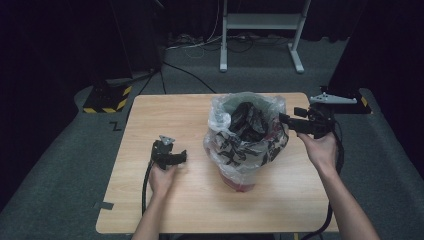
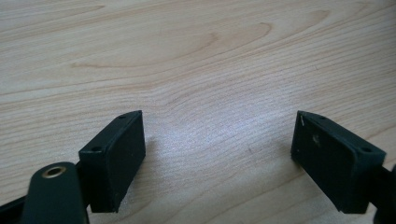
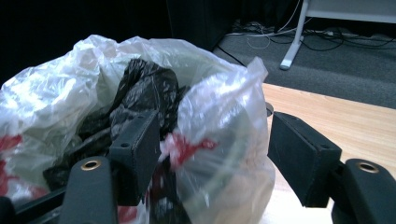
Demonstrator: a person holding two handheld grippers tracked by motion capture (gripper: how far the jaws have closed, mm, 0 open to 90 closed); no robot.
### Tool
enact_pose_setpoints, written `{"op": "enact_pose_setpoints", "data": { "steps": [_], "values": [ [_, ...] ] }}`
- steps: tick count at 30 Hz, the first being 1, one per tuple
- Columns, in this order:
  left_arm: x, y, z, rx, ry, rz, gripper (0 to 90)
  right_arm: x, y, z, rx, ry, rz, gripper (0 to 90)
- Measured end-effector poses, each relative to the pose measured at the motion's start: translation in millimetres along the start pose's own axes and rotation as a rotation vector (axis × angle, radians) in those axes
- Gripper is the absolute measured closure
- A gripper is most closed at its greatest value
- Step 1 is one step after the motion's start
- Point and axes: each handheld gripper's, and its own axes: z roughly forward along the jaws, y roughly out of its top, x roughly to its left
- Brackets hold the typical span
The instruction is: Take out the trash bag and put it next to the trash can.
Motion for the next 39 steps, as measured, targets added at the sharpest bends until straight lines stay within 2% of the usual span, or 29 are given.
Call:
{"op": "enact_pose_setpoints", "data": {
  "steps": [7,10,14,17,18,19,20,21,23,24,27,29,31,33,34,35,38,39],
  "values": [
    [0.1,-0.1,-0.6,-0.003,0.003,0.003,18.7,2.9,10.6,19.1,0.042,-0.015,-0.012,35.7],
    [0.9,0.0,-1.7,-0.001,-0.002,0.002,22.3,4.7,12.3,25.4,0.060,-0.011,-0.027,44.4],
    [-0.4,-0.6,-2.5,0.005,-0.010,0.006,22.3,6.4,12.2,31.8,0.087,-0.016,-0.042,59.0],
    [-1.4,-0.8,-1.7,-0.004,-0.002,0.003,22.0,6.4,12.7,33.9,0.098,-0.006,-0.048,70.2],
    [-1.4,-0.8,-1.7,-0.004,-0.002,0.003,21.9,6.4,12.7,33.9,0.098,-0.006,-0.048,70.2],
    [-2.0,-0.5,-1.5,0.006,0.008,0.006,21.5,5.8,13.4,34.8,0.102,-0.002,-0.055,76.0],
    [-4.2,0.3,-0.1,-0.001,0.021,-0.015,21.4,5.5,13.7,35.2,0.105,-0.002,-0.057,78.7],
    [-5.5,2.1,-0.1,0.019,0.032,-0.019,21.7,5.2,13.9,35.7,0.107,-0.001,-0.058,81.3],
    [-8.1,6.5,-0.2,0.063,0.028,-0.037,22.3,4.4,14.0,36.3,0.107,0.003,-0.061,85.8],
    [-8.0,8.9,-1.8,0.081,0.006,-0.049,22.2,4.3,13.9,36.2,0.107,0.005,-0.060,87.0],
    [-11.9,17.5,-11.3,0.024,-0.064,-0.137,23.5,4.6,13.9,34.5,0.099,0.009,-0.069,88.5],
    [-14.9,25.4,-21.0,-0.011,-0.119,-0.178,23.8,5.3,14.3,32.4,0.093,0.011,-0.073,88.8],
    [-20.2,34.4,-29.4,-0.007,-0.157,-0.177,22.2,5.7,14.7,30.8,0.088,0.012,-0.077,88.9],
    [-23.7,39.2,-33.2,-0.010,-0.164,-0.173,20.5,5.7,15.0,30.3,0.086,0.014,-0.081,89.0],
    [-27.2,43.7,-37.5,-0.024,-0.175,-0.159,20.8,5.7,15.0,30.3,0.086,0.014,-0.081,89.0],
    [-34.1,53.4,-44.9,-0.035,-0.205,-0.149,20.5,5.6,14.9,30.2,0.085,0.015,-0.083,89.0],
    [-43.5,65.2,-53.4,-0.055,-0.240,-0.149,20.2,5.6,14.6,30.2,0.083,0.016,-0.085,89.0],
    [-43.5,65.2,-53.4,-0.055,-0.240,-0.149,19.9,5.7,14.5,30.2,0.084,0.017,-0.086,89.0]
  ]
}}
